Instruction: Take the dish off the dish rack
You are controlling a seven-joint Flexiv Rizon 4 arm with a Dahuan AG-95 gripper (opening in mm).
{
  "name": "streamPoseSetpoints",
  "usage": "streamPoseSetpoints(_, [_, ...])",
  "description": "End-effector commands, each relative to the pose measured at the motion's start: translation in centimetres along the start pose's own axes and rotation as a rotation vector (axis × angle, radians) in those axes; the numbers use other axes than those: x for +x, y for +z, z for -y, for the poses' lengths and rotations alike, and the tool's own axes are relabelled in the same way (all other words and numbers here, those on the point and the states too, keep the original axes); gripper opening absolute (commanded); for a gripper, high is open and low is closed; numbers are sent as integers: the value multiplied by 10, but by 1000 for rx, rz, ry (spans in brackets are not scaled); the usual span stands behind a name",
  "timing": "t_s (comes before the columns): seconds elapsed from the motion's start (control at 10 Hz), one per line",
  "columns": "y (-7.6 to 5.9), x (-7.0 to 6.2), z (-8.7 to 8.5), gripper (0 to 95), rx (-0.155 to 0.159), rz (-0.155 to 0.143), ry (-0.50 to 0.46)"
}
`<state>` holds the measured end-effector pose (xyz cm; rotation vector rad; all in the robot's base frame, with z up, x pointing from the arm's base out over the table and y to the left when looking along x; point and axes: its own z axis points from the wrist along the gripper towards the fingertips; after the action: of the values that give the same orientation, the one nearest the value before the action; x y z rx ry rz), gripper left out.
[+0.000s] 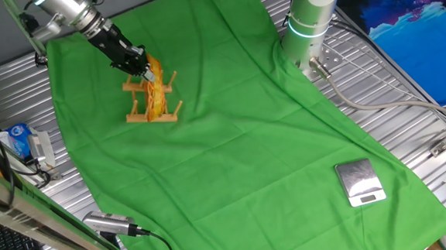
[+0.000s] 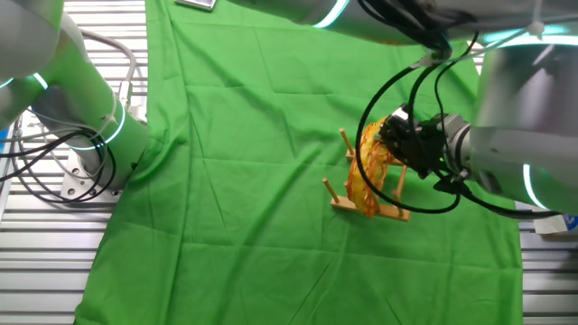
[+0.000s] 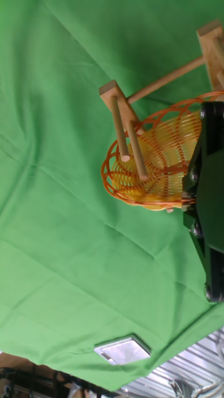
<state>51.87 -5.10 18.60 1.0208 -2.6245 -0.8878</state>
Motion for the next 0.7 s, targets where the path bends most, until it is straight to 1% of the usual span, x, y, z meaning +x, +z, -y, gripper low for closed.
streamPoseSetpoints(0.1, [-4,-2,-3,0,-6,-1,3])
streamPoseSetpoints(0.7, [-9,-1,-8,0,-32,20,0])
